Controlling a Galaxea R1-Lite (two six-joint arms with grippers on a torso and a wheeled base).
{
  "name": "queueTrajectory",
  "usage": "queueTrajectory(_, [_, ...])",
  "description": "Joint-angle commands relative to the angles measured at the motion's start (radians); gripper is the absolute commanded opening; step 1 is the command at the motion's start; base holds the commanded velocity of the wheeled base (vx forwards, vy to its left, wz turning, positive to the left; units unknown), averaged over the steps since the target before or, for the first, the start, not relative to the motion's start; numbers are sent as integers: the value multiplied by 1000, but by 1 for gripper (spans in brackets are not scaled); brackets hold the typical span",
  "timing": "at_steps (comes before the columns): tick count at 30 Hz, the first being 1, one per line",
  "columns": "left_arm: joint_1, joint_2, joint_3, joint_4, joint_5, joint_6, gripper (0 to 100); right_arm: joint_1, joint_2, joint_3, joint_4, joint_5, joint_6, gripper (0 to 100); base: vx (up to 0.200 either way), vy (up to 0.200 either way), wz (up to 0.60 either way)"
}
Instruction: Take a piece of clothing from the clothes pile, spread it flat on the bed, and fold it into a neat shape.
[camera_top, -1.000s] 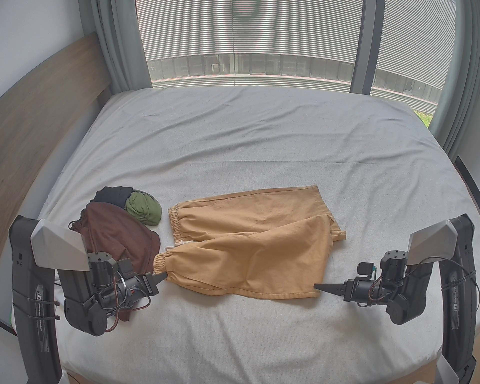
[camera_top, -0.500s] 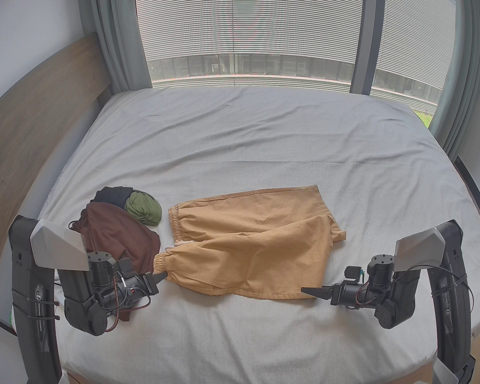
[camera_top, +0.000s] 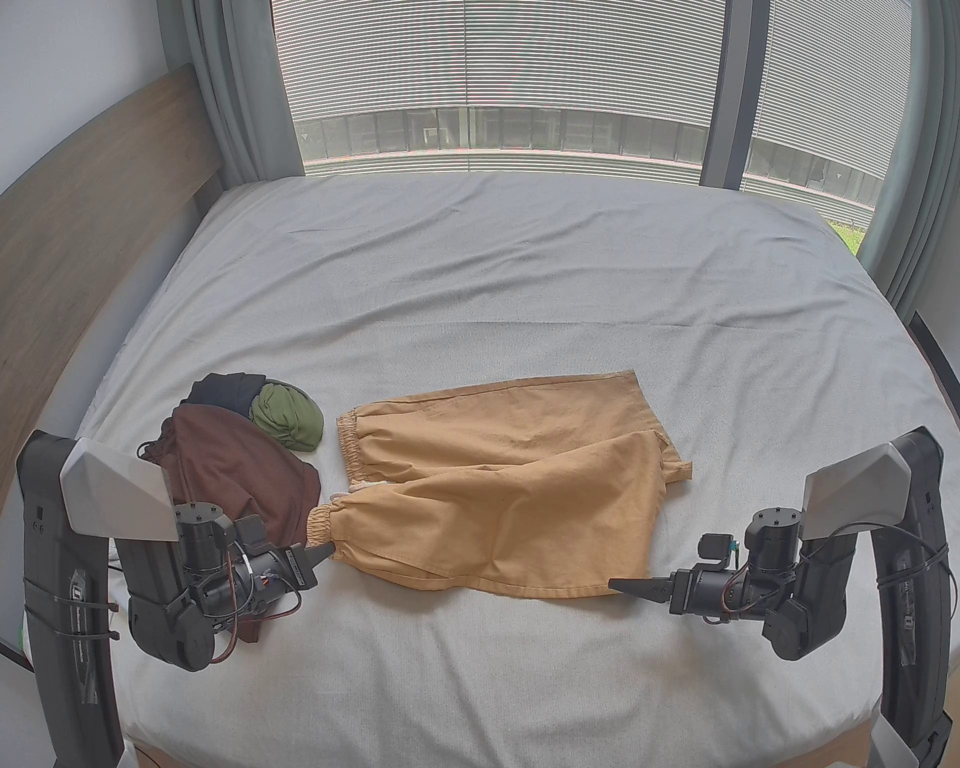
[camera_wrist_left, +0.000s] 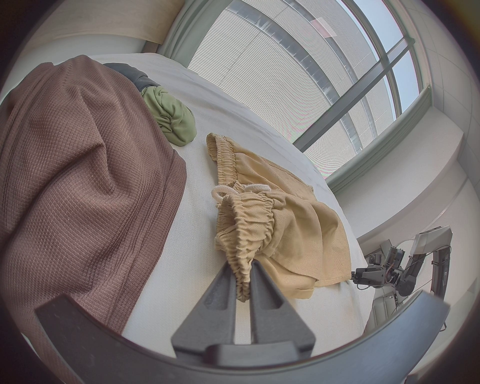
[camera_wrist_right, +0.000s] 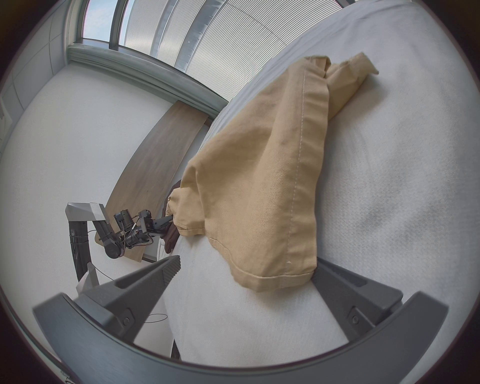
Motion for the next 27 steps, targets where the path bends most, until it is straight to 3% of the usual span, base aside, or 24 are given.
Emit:
queueTrajectory(1, [-1, -6, 0, 0, 1, 0, 0, -20, -66, 41, -6, 3, -1, 100, 0, 0, 0])
queueTrajectory(27, [-1, -12, 0, 0, 1, 0, 0, -60, -68, 52, -8, 26, -1, 100, 0, 0, 0])
